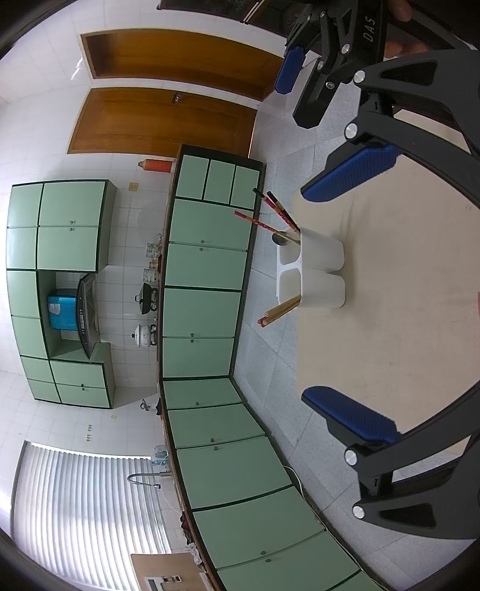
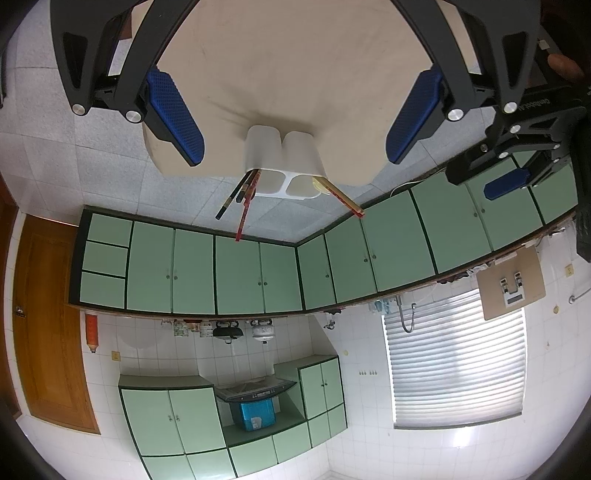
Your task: Organize utensils
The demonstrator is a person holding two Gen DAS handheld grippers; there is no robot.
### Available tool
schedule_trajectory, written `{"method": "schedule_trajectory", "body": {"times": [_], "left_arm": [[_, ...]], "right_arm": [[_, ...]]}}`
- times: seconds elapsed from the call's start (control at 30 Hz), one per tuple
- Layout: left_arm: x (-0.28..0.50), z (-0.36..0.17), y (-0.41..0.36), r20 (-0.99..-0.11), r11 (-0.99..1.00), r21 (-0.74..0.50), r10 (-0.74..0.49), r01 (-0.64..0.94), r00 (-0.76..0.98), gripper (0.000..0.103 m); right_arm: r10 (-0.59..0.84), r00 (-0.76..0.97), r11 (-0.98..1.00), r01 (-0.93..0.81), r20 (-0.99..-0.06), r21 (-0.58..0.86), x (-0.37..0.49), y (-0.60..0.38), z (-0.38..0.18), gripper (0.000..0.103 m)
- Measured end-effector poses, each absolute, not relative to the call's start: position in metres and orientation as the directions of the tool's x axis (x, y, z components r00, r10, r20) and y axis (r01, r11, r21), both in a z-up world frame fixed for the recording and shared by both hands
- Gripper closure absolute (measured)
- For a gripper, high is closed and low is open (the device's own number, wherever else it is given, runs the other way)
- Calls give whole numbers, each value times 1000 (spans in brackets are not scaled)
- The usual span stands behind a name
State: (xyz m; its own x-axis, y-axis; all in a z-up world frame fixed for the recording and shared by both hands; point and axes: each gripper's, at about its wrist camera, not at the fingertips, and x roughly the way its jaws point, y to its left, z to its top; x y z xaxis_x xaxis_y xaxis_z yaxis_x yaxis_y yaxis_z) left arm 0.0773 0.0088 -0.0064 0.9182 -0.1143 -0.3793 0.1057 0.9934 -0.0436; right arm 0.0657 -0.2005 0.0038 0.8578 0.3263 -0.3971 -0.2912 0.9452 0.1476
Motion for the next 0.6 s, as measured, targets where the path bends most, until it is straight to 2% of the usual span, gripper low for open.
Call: {"method": "schedule_trajectory", "body": {"times": [0.6], "left_arm": [[88, -9, 5, -398, 994, -44, -112, 103, 911, 6]], "right_arm": [[318, 852, 948, -282, -416, 146, 73, -203, 0, 6]]}}
